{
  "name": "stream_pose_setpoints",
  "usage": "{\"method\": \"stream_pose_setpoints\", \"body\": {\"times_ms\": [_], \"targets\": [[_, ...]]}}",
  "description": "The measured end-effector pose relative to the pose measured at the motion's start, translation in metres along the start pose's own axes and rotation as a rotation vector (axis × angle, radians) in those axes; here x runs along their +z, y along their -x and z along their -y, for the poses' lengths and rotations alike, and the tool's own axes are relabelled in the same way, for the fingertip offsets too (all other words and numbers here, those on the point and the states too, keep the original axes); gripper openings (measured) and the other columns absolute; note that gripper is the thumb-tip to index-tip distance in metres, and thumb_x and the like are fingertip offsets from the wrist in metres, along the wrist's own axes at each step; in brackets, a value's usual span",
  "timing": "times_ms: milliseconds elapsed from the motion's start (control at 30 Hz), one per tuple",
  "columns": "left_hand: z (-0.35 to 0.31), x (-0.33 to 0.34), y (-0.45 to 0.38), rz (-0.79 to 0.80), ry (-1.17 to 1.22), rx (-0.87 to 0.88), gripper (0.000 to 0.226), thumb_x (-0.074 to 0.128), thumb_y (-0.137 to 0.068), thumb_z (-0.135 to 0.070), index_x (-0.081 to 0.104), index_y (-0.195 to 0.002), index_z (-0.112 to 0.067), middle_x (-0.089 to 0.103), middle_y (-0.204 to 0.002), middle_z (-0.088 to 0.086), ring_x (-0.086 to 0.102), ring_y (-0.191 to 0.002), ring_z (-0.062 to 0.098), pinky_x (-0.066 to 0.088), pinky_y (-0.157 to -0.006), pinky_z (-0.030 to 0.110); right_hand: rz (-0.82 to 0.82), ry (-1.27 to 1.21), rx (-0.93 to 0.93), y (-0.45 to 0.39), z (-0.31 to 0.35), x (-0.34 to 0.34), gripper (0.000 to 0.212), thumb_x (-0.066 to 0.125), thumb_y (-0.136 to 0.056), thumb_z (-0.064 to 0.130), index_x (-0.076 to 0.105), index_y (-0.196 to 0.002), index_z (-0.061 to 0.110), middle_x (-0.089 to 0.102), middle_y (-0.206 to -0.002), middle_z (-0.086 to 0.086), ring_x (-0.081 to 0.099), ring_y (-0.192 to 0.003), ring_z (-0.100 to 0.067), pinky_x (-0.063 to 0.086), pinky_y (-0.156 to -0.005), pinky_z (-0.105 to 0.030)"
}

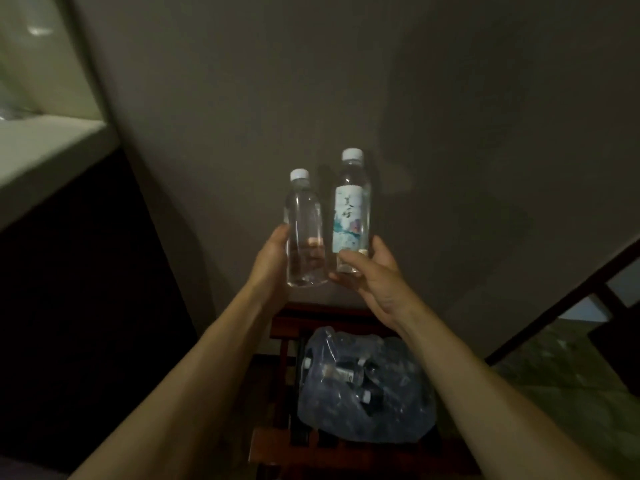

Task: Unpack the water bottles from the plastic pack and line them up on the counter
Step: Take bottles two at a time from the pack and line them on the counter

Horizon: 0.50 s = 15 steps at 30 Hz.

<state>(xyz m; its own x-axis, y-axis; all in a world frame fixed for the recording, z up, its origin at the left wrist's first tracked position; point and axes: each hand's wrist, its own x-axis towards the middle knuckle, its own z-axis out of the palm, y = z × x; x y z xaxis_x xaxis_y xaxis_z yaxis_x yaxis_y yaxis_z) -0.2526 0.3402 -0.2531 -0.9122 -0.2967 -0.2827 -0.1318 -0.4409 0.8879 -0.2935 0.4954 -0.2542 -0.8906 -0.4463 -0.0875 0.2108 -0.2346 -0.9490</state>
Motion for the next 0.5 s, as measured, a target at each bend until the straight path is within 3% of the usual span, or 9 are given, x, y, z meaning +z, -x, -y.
{"method": "stream_pose_setpoints", "body": {"times_ms": [67, 167, 367, 500], "targets": [[-0.011, -0.004, 0.015, -0.011, -0.078, 0.080, 0.048, 0.038, -0.103, -0.042, 0.061, -0.128, -0.008, 0.072, -0.116, 0.020, 0.070, -0.105, 0.037, 0.058, -0.085, 0.047, 0.045, 0.029, -0.033, 0.009, 0.009, 0.009, 0.042, 0.066, -0.085, 0.003, 0.051, -0.122, 0.014, 0.069, -0.111, -0.009, 0.069, -0.094, -0.022, 0.059, -0.077, -0.037], [-0.030, -0.016, 0.038, -0.035, -0.103, 0.153, 0.047, 0.041, -0.102, -0.042, 0.060, -0.129, -0.009, 0.072, -0.114, 0.019, 0.067, -0.111, 0.040, 0.053, -0.098, 0.054, 0.085, 0.012, -0.064, 0.017, 0.015, 0.032, 0.043, 0.068, -0.082, 0.005, 0.052, -0.120, 0.019, 0.069, -0.112, -0.007, 0.068, -0.097, -0.022, 0.058, -0.079, -0.040], [-0.064, -0.048, 0.068, -0.072, -0.146, 0.285, 0.040, 0.048, -0.097, -0.046, 0.071, -0.114, -0.017, 0.076, -0.106, 0.010, 0.069, -0.105, 0.032, 0.043, -0.106, 0.061, 0.061, 0.048, -0.157, 0.035, 0.019, 0.089, 0.059, 0.073, -0.070, 0.019, 0.048, -0.123, 0.024, 0.072, -0.104, 0.003, 0.069, -0.094, -0.015, 0.055, -0.073, -0.030], [-0.085, -0.071, 0.083, -0.071, -0.151, 0.368, 0.039, 0.046, -0.098, -0.044, 0.071, -0.112, -0.017, 0.077, -0.105, 0.010, 0.069, -0.107, 0.034, 0.044, -0.105, 0.061, 0.057, 0.072, -0.224, 0.043, 0.022, 0.124, 0.052, 0.078, -0.074, 0.025, 0.049, -0.117, 0.031, 0.071, -0.109, 0.003, 0.071, -0.092, -0.012, 0.055, -0.069, -0.026]]}}
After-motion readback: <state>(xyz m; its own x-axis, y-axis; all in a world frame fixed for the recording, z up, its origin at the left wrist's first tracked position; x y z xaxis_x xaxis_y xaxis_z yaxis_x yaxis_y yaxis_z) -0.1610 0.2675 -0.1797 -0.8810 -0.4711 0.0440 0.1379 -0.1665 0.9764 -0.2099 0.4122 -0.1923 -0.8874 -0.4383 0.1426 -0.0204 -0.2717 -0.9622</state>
